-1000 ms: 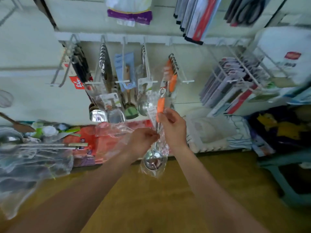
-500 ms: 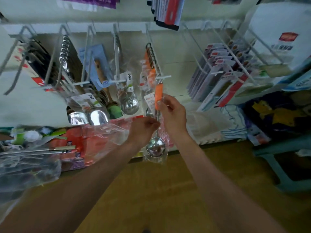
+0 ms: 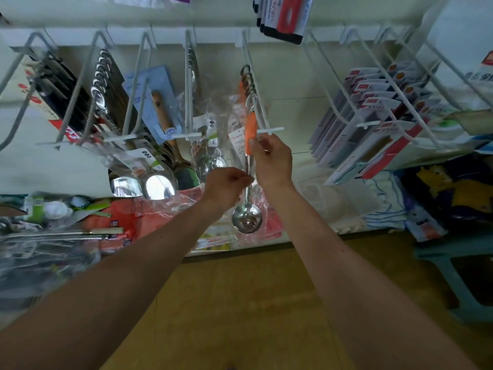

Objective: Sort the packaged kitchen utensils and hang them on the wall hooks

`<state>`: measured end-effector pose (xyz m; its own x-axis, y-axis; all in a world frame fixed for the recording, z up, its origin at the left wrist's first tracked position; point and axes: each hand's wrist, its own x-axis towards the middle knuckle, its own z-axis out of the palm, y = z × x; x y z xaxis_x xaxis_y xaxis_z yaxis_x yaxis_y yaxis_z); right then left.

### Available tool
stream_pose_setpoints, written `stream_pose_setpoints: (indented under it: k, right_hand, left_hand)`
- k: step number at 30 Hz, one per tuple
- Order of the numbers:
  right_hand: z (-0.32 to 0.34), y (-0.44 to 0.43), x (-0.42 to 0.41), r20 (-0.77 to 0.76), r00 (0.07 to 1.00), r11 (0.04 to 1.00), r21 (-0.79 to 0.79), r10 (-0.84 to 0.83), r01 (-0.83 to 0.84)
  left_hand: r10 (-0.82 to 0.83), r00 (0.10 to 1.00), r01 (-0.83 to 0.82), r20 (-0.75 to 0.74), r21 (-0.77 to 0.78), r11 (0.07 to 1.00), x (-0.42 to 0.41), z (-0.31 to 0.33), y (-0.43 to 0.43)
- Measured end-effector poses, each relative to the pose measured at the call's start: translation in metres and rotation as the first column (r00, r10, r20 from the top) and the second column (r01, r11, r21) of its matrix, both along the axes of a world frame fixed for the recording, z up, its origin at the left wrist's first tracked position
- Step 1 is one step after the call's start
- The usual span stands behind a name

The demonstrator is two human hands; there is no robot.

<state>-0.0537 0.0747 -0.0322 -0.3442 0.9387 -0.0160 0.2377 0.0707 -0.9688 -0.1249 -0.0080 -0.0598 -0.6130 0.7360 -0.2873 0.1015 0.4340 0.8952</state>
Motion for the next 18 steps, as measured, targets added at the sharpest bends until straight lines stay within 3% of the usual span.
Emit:
stream_pose_setpoints:
  k: [5,10,15,18]
  right_hand:
    - [-0.007,0.007,-0.003,0.019,1.0,1.0,0.011,0.0,-0.001]
    - [-0.018,-0.007,0.003,-0.015,1.0,0.998,-0.058,0.005,-0.006]
    - [-0.037,-0.037,0.01,0.058,0.993,0.99,-0.093,-0.103,0.108]
    - [-0.053,-0.066,0.007,0.121,0.992,0.998,-0.039,-0.038,0.043]
  left_hand:
    - [0.041,0.992,-0.04,0.116,-0.011,0.999,-0.016,-0.013,0.012]
    - [-0.013,0.988,0.019,0.154,-0.039,0.999,-0.023,-0.025,0.004]
    - [-0.008,0.992,-0.008,-0.129,-0.128,0.992,-0.03,-0.027,-0.034]
    - [0.08,0.976,-0.097,-0.201,-0.08,0.992,-0.042,-0.028,-0.074]
